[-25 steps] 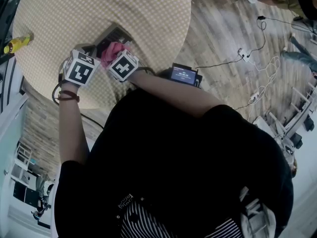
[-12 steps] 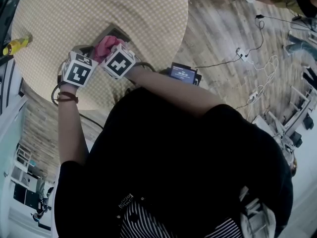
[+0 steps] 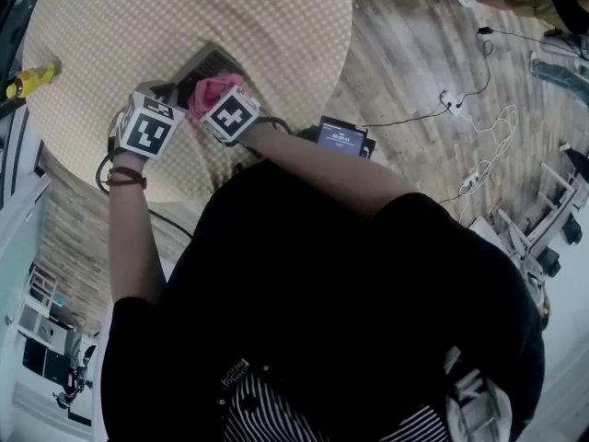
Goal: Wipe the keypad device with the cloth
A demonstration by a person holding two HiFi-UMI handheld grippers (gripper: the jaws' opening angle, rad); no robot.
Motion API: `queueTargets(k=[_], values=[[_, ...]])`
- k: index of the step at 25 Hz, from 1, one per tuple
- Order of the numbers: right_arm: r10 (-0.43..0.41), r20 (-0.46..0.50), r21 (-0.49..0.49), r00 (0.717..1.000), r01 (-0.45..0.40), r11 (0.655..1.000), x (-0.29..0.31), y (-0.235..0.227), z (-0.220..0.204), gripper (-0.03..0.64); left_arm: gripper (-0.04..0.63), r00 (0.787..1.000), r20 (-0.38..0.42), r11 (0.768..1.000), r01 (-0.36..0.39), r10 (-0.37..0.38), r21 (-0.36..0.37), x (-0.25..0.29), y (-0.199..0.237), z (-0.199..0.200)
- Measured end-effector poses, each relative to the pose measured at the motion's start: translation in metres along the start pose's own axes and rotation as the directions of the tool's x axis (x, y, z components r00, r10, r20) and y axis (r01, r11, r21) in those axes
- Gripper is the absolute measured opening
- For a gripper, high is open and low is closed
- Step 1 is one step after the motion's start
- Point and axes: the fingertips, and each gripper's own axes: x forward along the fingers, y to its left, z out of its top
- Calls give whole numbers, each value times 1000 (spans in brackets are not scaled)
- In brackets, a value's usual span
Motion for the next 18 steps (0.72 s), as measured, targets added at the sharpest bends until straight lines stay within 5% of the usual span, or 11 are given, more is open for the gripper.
queueTargets(k=[8,18], values=[[42,119,6,992,-43,999,-21,28,54,67,0,1000,-3,1000,2,-2,9,1,1,-1],[84,93,122,992,-95,988,-10,17,32,67,0,1000,-3,1000,5,-5,15,2,0,0]])
